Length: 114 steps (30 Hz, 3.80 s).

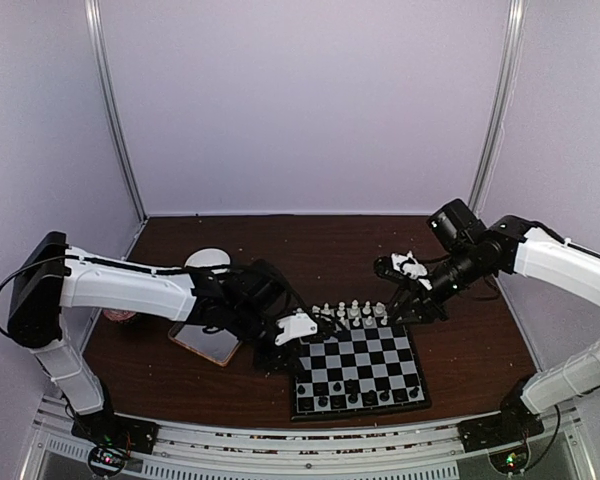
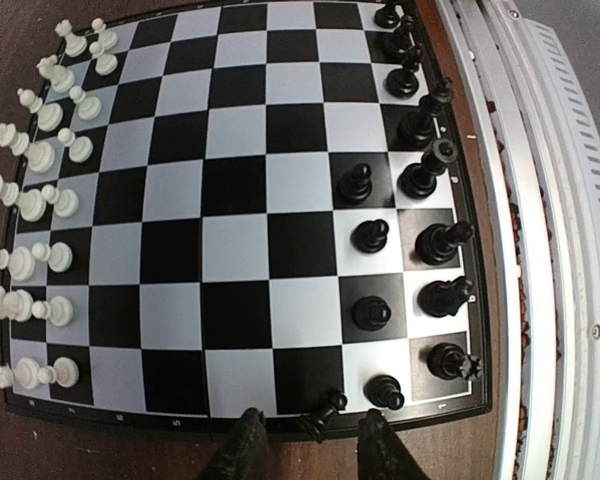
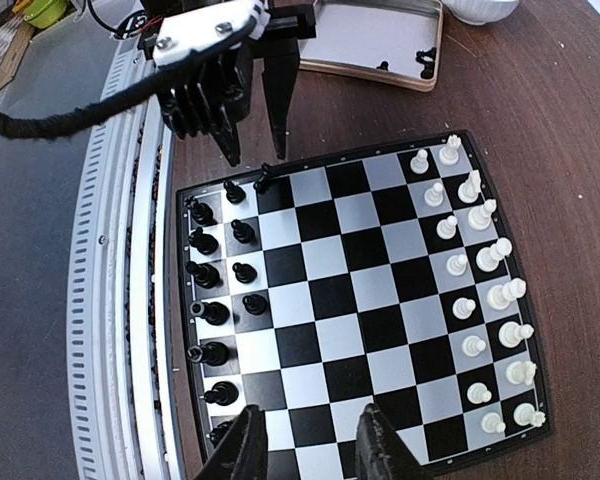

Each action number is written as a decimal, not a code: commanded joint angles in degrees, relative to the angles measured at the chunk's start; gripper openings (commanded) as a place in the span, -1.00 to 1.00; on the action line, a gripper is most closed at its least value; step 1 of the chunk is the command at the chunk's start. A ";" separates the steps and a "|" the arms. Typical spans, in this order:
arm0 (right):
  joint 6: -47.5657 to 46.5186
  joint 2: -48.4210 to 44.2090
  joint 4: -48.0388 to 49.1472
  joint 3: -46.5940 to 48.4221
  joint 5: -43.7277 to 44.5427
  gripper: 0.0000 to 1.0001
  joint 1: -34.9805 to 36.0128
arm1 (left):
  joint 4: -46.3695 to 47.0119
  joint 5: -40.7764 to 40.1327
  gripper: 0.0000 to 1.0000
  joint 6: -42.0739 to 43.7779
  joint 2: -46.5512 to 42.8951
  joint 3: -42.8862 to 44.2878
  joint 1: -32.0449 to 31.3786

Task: Set up the chess pieces on the board
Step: Pick up the pawn from the chessboard.

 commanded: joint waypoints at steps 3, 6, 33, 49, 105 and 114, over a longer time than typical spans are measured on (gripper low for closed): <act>-0.48 -1.72 0.96 -2.44 -1.87 -0.36 -2.97 | -11.30 1.42 -0.36 10.55 3.70 6.90 0.28; -0.79 -1.09 0.54 -2.09 -3.13 -0.36 -3.52 | -12.87 1.64 -0.39 11.85 5.45 8.35 0.24; -1.15 1.28 0.20 -2.21 -3.88 -0.34 -3.70 | -13.29 -0.37 -0.41 15.22 11.22 11.37 0.28; -1.14 2.12 0.01 -2.17 -4.28 -0.34 -3.70 | -14.30 -2.07 -0.43 16.03 12.77 10.11 -0.77; -0.26 3.06 0.11 -1.66 -4.74 -0.35 -3.70 | -14.86 -4.64 -0.76 11.48 11.02 12.03 -0.45; 1.31 2.26 1.01 -1.65 -4.67 -0.35 -3.74 | -8.34 9.10 -0.78 0.16 11.22 12.25 6.64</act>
